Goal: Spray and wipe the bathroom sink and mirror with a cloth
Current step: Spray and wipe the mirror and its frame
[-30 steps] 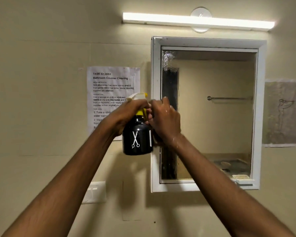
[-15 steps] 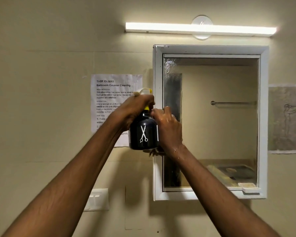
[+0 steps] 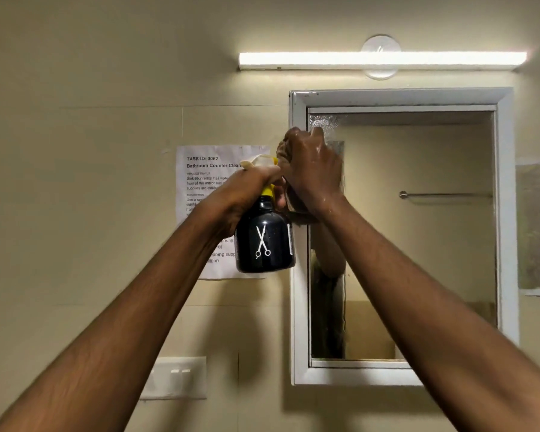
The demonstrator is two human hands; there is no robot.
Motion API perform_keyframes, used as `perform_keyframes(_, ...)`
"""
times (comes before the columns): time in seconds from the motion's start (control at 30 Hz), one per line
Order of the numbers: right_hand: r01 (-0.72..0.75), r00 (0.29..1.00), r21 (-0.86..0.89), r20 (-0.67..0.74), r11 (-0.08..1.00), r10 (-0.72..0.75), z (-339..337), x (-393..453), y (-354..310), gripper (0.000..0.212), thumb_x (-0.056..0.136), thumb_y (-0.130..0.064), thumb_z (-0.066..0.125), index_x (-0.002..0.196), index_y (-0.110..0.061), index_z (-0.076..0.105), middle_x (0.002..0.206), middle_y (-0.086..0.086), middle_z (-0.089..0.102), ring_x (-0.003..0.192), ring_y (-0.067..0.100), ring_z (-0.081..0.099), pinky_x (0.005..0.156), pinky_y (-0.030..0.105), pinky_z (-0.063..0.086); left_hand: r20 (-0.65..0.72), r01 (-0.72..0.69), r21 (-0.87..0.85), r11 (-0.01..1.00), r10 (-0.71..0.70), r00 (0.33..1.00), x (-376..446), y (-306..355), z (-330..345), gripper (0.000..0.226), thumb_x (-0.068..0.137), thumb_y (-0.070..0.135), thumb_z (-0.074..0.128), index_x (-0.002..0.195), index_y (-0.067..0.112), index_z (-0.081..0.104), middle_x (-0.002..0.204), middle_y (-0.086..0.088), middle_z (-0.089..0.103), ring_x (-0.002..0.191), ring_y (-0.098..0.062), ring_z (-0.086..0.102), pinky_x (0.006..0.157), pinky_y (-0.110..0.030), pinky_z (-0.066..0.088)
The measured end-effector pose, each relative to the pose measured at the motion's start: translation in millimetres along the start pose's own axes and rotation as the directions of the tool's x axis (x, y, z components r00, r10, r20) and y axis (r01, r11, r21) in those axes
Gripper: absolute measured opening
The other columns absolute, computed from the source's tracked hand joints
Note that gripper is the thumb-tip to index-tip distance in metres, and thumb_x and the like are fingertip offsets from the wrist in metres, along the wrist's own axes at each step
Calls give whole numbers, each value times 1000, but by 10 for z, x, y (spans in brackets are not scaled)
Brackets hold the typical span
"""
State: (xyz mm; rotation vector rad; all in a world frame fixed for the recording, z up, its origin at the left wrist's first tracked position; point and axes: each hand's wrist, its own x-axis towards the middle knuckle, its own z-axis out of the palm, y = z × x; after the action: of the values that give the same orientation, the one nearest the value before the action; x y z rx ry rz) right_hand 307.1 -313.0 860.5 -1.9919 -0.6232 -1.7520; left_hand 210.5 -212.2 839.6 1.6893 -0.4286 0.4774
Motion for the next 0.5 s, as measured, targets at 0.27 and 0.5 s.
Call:
perform_keyframes(0.27,59,998,166,26,984,-64,232,-878,60,29,85,-22,68,109,-10,58,94,14,57,71,24,62,57,35,56,18,54,-45,997,-54,998,120,28,15,5,89,9,48,94,7,50,72,-6,56,56,-14,57,54,-22,51)
perform_keyframes(0.5,74,995,249,45,966,-88,186,-843,120,28,83,-24,71,103,-7,59,93,15,58,73,24,63,61,36,57,-9,24,-24,999,-24,1000,215,85,52,5,89,12,52,91,8,54,77,-5,58,68,-16,59,75,-31,49)
